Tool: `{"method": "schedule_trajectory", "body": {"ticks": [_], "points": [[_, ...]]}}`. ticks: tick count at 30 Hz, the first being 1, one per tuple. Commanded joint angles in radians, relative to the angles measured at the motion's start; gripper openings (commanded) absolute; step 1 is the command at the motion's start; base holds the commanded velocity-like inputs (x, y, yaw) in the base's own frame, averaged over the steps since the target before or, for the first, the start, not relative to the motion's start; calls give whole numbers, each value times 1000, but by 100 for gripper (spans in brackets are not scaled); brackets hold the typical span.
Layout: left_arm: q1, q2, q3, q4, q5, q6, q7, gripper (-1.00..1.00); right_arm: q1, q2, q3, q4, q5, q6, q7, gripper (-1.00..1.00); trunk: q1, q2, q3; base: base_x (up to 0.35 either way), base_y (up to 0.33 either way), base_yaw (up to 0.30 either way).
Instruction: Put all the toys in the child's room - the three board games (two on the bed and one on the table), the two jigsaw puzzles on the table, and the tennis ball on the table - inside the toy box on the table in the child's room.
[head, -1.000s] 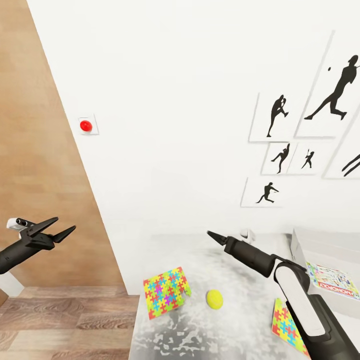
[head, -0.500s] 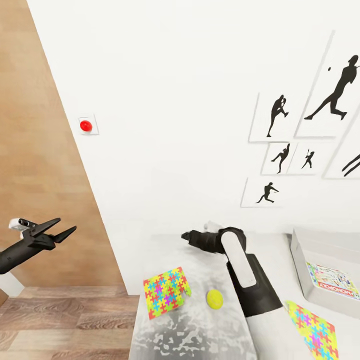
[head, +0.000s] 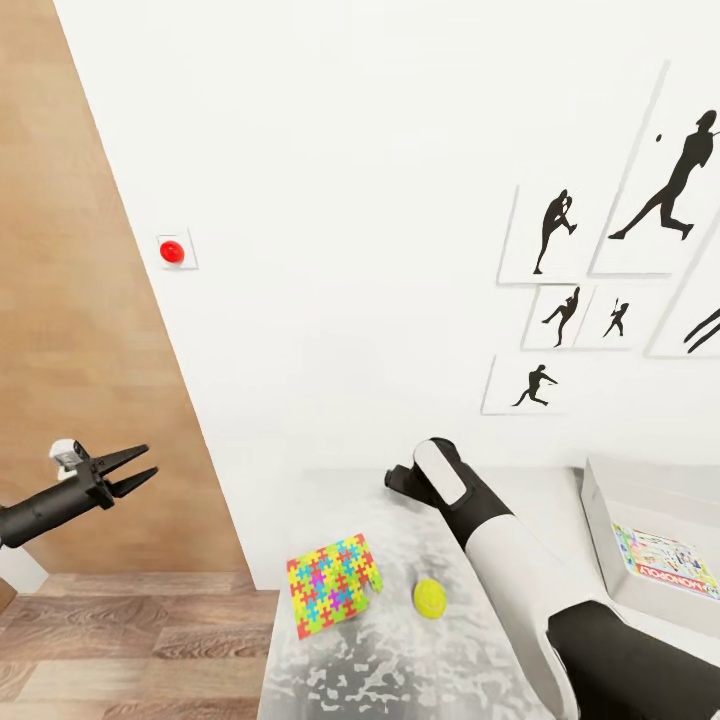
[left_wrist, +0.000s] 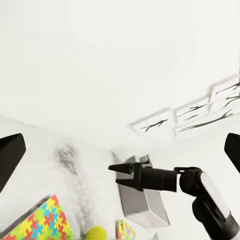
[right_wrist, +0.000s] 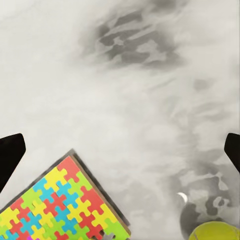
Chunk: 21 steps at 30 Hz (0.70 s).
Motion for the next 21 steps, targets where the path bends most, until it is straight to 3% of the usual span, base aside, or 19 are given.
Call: {"method": "schedule_trajectory", "body": {"ticks": [1,5,9,12,21], "points": [[-1,-1,-1,-1,4,7,14,100,-2,0,7,1,-7,0,-5,100,1,-2,-2,0,0,0],[-5,-5,-2,-9,4,7,134,100,-3,0,98,7,-7,-17,16,100,1,-2,-4,0,0,0],[-7,-7,-1,-12,6,5,222,100,-2,0,155,5,-9,-42,21,100,1,-2,-9,0,0,0],[-8,-8,-1,-14,6,4,252,100,0,0,172,3,-12,-49,23,100,1,-2,-14,0,0,0],[-9,-9,-2,-14,6,-6,266,100,25,0,184,3,-16,-52,28,100,1,-2,-28,0,0,0]]}}
